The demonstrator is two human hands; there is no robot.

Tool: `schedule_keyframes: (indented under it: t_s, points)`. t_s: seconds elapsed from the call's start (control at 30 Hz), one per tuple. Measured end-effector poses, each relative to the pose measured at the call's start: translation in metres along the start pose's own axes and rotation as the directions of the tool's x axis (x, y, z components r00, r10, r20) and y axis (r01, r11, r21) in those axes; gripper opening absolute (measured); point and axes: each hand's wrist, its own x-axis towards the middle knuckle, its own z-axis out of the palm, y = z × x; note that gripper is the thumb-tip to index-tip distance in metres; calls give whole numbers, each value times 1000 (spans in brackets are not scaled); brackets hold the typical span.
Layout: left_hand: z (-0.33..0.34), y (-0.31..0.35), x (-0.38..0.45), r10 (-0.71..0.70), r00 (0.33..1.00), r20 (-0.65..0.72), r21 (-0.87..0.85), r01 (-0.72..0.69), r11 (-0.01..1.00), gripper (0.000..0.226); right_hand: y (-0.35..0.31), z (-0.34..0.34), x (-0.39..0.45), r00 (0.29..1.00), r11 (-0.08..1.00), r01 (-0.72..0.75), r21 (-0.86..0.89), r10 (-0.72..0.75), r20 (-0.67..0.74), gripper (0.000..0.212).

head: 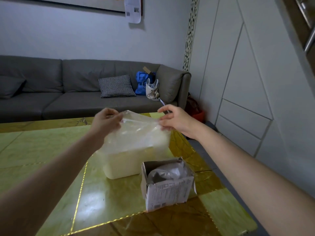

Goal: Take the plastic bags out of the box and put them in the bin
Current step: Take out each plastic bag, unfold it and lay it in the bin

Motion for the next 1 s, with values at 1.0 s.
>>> schedule_keyframes:
  t_s: [1.0]
  points:
    - [33, -83, 68, -471, 795, 383, 924, -330, 194, 60, 46, 46, 76, 999, 503, -36, -864, 41, -17, 40]
